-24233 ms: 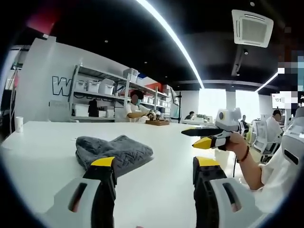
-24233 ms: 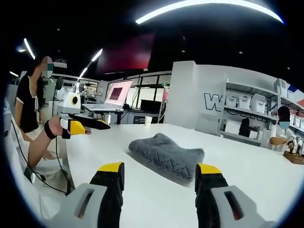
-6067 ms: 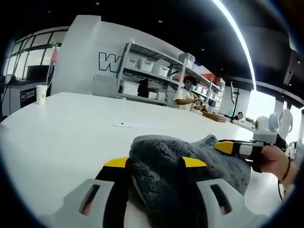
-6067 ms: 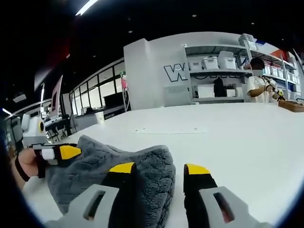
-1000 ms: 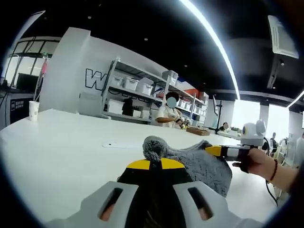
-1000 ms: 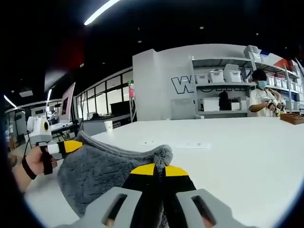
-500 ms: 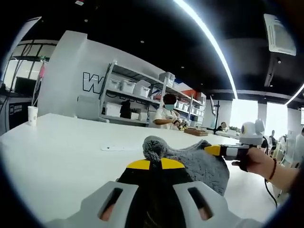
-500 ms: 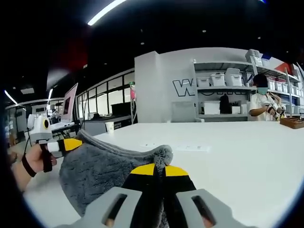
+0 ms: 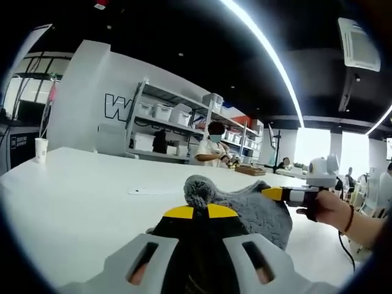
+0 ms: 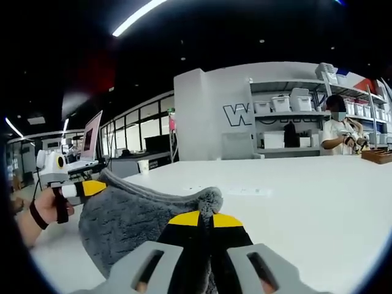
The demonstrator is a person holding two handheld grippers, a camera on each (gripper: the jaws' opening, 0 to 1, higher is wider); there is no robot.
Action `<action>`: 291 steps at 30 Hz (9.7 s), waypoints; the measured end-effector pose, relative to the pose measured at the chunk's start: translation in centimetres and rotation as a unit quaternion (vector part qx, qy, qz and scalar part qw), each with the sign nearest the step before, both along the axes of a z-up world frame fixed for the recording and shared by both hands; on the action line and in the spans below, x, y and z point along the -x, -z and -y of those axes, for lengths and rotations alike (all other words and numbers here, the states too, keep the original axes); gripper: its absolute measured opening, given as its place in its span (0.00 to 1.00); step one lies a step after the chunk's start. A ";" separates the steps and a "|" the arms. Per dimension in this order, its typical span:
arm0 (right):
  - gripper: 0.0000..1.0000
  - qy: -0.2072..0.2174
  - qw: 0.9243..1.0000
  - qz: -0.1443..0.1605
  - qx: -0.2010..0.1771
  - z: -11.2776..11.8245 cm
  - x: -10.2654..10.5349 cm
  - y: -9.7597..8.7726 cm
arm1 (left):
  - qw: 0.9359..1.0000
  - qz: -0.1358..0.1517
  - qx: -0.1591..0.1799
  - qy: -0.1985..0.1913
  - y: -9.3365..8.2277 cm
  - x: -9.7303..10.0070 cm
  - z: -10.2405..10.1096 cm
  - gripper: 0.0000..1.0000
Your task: Open the folded towel by lifting each exposed corner and separating the folded layers until the towel lies flat within the target outline without major curled edges
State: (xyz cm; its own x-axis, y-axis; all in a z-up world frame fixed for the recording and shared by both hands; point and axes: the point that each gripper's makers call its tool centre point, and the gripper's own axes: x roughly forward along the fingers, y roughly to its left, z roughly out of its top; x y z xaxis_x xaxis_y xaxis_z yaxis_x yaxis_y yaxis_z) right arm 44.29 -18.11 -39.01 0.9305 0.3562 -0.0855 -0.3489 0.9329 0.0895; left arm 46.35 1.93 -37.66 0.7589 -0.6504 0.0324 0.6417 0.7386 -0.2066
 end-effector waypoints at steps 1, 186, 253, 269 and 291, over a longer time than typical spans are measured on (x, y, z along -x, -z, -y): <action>0.00 0.000 1.000 0.001 0.001 0.0 0.0 0.0 | 1.000 0.001 -0.003 0.002 0.0 0.1 0.1 0.03; 0.00 -0.095 0.994 0.047 0.035 -1.1 14.7 2.5 | 0.997 0.024 -0.006 0.068 3.4 14.9 -1.1 0.05; 0.01 -0.161 0.977 0.056 0.125 -1.5 19.9 2.5 | 0.992 0.071 -0.028 0.099 2.0 21.0 -1.4 0.09; 0.00 -0.197 0.972 0.026 0.125 -1.1 21.0 3.7 | 0.986 0.066 -0.072 0.138 3.4 22.6 -1.6 0.08; 0.02 -0.242 0.956 0.003 0.165 -0.8 22.4 5.0 | 0.973 0.032 -0.120 0.192 5.4 24.3 -1.4 0.10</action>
State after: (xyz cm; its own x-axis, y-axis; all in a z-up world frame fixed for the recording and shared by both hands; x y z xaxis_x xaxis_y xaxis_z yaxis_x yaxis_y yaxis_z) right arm 21.84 -17.27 -44.04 0.6636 0.7004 -0.2627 -0.7471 0.6387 -0.1842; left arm 22.09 3.31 -43.03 0.4595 -0.8805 -0.1170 0.8861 0.4635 -0.0080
